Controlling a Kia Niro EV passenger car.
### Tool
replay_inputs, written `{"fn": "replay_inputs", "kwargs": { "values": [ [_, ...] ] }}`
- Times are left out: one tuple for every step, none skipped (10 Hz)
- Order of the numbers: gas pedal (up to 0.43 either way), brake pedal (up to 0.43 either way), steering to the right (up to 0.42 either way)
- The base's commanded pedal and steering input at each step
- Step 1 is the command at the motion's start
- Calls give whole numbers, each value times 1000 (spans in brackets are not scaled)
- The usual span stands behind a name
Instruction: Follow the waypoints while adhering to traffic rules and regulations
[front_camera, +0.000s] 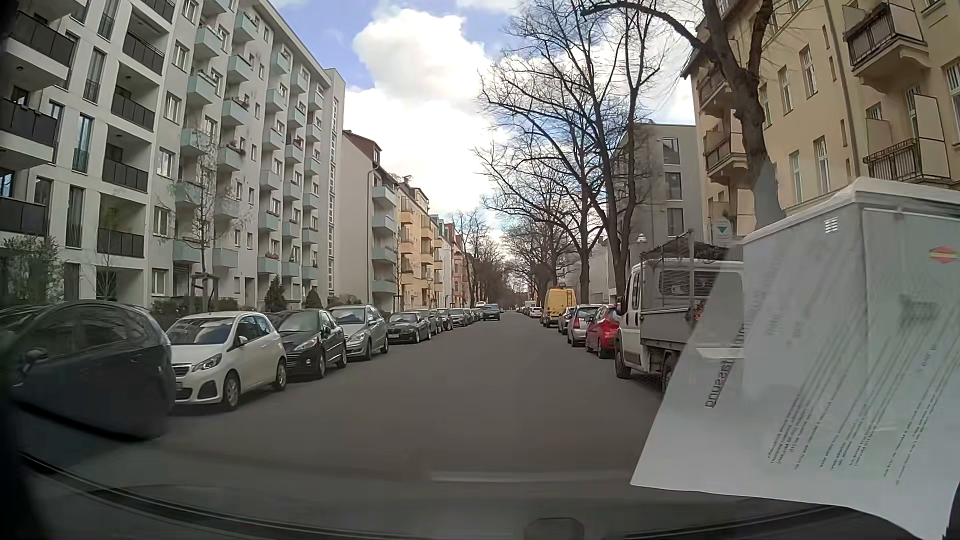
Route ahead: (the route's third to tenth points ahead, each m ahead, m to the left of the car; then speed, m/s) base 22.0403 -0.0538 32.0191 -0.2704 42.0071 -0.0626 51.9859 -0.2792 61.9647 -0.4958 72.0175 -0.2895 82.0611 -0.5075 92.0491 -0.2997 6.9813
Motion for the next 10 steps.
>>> {"fn": "replay_inputs", "kwargs": {
  "values": [
    [59,30,11],
    [59,30,11],
    [59,30,9],
    [59,30,9],
    [59,30,9],
    [47,30,8],
    [47,30,8],
    [47,30,8],
    [47,24,7],
    [47,30,7]
  ]
}}
